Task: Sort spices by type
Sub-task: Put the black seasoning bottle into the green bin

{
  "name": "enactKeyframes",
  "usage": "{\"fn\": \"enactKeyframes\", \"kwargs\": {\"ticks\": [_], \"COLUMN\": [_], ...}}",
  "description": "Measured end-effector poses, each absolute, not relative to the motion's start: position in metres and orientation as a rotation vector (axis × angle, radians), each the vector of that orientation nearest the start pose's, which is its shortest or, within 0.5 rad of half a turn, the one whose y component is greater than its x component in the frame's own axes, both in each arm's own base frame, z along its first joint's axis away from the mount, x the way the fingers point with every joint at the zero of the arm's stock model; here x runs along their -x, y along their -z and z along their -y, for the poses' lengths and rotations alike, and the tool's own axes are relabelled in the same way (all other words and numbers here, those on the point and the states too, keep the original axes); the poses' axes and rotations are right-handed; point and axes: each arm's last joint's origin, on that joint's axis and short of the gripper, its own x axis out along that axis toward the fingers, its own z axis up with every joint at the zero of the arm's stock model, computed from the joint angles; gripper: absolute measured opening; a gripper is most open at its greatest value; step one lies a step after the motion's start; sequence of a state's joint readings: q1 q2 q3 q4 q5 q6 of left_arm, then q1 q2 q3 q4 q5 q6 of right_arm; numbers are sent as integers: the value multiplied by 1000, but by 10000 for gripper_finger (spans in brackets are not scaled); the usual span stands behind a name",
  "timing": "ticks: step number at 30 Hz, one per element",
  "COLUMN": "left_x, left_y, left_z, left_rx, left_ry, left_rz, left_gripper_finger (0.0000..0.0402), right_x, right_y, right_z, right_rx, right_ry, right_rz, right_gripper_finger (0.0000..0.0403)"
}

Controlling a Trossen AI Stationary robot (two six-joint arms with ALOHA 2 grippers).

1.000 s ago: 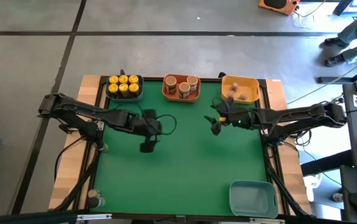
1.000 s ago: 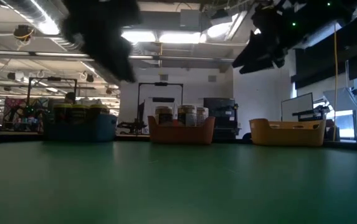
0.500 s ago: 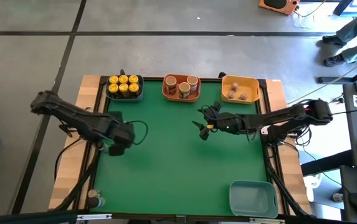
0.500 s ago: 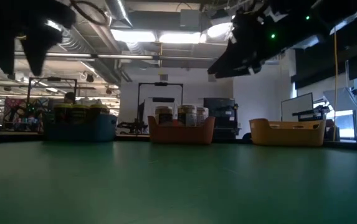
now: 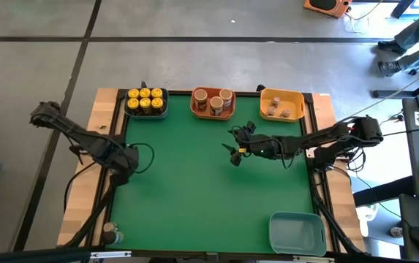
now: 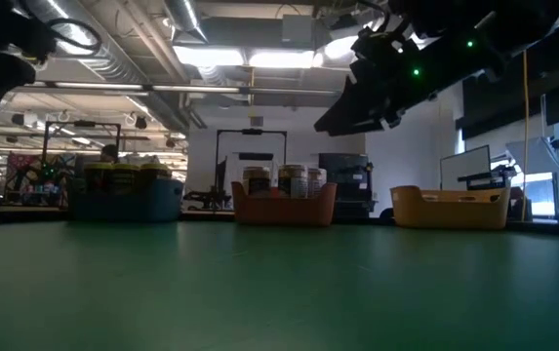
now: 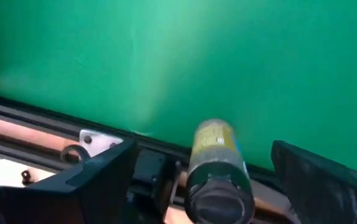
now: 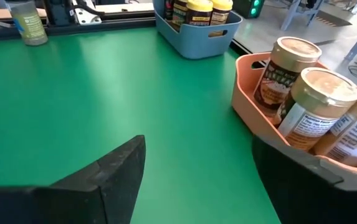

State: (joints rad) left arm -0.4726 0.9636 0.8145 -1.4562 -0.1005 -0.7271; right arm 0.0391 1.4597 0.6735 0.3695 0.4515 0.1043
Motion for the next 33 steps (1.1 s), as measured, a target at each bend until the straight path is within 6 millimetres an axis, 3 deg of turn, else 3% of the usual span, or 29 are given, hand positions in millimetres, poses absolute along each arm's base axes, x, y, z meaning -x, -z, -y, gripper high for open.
{"fn": "enactKeyframes", "kwargs": {"ticks": [8,24,33], "left_x": [-110,-133,-142], "left_y": [-240,-208,-189], "left_z": [62,80,85], "left_rx": [15,-189,-266], "left_ry": [-218,-75,-74], "left_rz": [-1594,-1961,-2077], "left_gripper_finger": [347,311,281], "right_x": [-293,-294,-294], "right_y": [-199,-200,-200], "right_z": [1,1,1], "right_rx": [-8,-8,-9], "right_ry": [426,426,427], "right_rz": [-356,-353,-354], "right_gripper_finger": [292,292,292]}}
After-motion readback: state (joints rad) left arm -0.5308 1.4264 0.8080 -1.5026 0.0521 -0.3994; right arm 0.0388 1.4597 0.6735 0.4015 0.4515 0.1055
